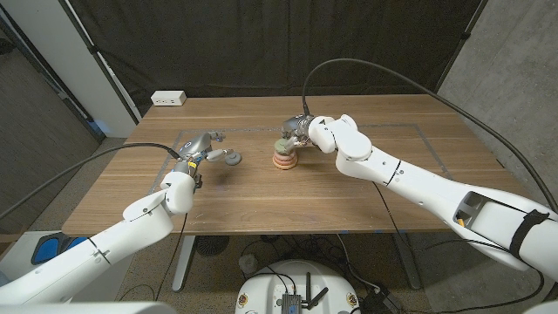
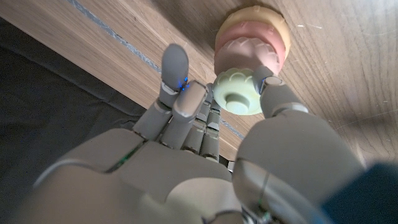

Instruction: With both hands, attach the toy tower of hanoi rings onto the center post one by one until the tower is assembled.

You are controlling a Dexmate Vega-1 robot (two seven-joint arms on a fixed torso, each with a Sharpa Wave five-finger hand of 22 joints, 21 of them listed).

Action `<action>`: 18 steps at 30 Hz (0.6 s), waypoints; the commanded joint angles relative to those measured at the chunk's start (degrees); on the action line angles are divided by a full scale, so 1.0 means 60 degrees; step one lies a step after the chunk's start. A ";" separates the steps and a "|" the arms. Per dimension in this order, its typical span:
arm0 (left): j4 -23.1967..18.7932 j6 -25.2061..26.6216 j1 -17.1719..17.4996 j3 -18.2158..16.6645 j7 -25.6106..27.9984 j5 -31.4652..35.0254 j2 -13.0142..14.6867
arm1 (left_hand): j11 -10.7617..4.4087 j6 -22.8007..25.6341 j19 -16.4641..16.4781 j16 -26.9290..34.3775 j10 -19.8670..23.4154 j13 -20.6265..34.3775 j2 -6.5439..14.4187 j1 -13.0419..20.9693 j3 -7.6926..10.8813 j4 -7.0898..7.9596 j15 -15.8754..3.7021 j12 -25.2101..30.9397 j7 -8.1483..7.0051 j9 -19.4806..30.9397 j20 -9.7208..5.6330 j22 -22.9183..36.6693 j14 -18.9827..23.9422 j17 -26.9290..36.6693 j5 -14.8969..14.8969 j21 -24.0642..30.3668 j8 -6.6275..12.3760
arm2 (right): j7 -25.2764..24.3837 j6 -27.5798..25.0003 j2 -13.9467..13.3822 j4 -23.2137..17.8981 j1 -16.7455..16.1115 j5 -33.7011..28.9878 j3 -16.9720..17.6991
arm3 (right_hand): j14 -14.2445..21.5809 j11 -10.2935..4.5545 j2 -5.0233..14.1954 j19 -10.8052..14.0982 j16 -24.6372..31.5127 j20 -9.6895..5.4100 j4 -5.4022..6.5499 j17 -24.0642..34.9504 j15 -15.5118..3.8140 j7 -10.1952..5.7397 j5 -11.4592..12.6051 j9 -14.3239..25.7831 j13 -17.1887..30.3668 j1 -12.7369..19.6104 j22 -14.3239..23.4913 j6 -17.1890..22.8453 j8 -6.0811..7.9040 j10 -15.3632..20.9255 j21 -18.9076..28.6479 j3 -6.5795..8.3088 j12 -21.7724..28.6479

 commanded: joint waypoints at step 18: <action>0.0173 -0.0123 -0.0087 0.0079 -0.0022 -0.0077 -0.0062 | 0.0000 0.0113 0.0038 -0.0003 0.0075 0.0019 -0.0017 -0.0114 0.0085 -0.0027 -0.0777 -0.0007 -0.0005 0.0019 -0.1344 0.0028 0.0045 -0.0008 -0.0010 0.0023 -0.0048 | 0.0041 -0.0290 0.0104 0.0376 0.0078 -0.0296 -0.0353 | -0.0106 -0.0527 0.0388 -0.0016 -0.0039 -0.0238 0.0096 0.0046 0.0016 -0.0631 0.0060 0.0083 0.0073 0.0390 0.0004 0.0714 -0.0027 0.0491 -0.0050 0.0119 -0.0030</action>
